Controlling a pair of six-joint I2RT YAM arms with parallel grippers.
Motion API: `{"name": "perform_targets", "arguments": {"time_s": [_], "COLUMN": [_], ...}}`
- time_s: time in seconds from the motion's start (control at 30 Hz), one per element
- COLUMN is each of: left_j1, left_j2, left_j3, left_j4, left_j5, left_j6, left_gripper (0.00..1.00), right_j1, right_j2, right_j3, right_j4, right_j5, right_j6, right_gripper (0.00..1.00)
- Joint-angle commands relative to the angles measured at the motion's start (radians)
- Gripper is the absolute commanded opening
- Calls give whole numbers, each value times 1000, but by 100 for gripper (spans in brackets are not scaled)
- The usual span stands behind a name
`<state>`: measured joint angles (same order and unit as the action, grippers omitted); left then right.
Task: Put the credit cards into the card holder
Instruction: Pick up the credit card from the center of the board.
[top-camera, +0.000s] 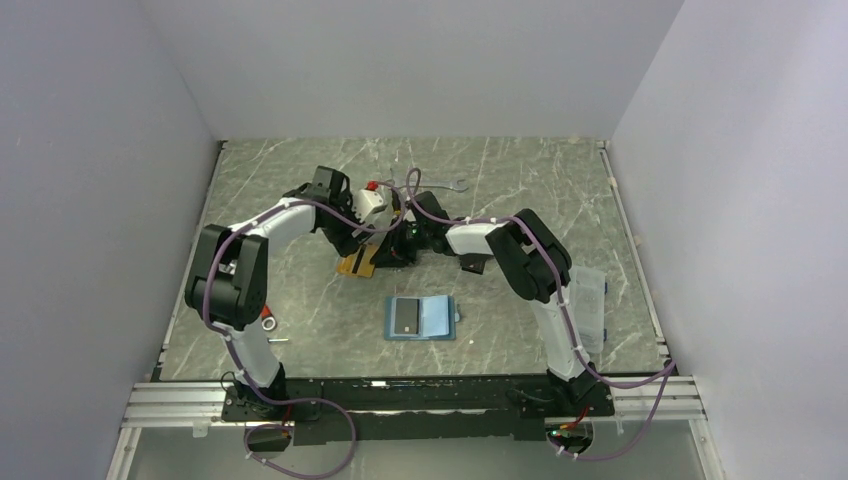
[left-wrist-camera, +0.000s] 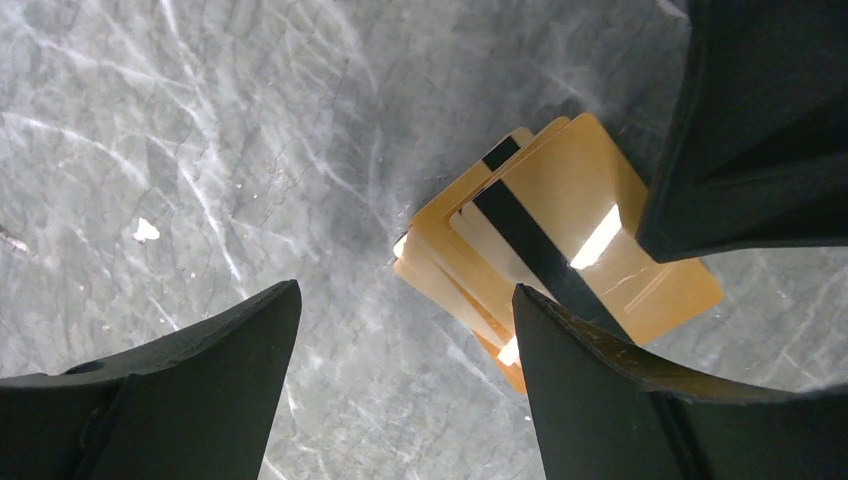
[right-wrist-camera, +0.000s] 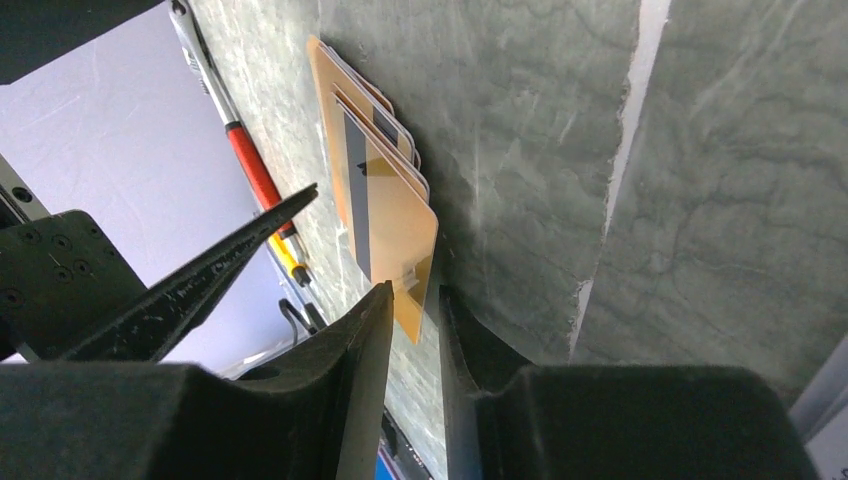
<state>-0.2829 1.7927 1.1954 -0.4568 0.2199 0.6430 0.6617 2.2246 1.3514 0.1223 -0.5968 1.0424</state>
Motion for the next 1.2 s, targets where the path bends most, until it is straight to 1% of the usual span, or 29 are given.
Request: {"name": "perform_targets", "arguments": {"time_s": [0.0,0.07,0.2,0.3,0.4,0.57,0.6,0.63,0.83,0.93,1.07,1.17], "left_j1": [-23,-28,-30,-35,-44,-63,-67,-71,-82,-59,-24,-17], "left_j2": [10,20,34,44,52,62,65,66,64,25,-25,-37], "left_j3": [17,19,12,4,-1,-7,-8,-7,13,22,44,38], "left_j4": [18,20,28,36,44,47,46,48,5,-27,-56,-42], "left_j5": [3,-7,-17,-28,-42,-49,-49,-50,-3,42,59,51], "left_j6": [-2,2,10,15,22,23,23,23,15,8,10,14], "left_gripper": [84,83,83,83,82,82,80,78,78,79,80,80], "right_j1": [3,2,1,1,-6,-20,-21,-21,-21,-21,-20,-20], "right_j2": [-14,-11,-6,-7,-4,-2,-3,-2,-6,-12,-20,-36], "right_j3": [-27,-26,-26,-36,-63,-124,-125,-122,-105,-92,-84,-77], "right_j4": [-42,-43,-38,-10,40,168,170,166,104,49,5,-35], "right_j5": [61,66,64,54,33,-6,-3,1,37,63,86,106], "right_j6": [-33,-33,-29,-14,17,87,89,88,66,42,23,1], "right_gripper": [27,27,23,23,26,32,32,33,33,33,34,35]}}
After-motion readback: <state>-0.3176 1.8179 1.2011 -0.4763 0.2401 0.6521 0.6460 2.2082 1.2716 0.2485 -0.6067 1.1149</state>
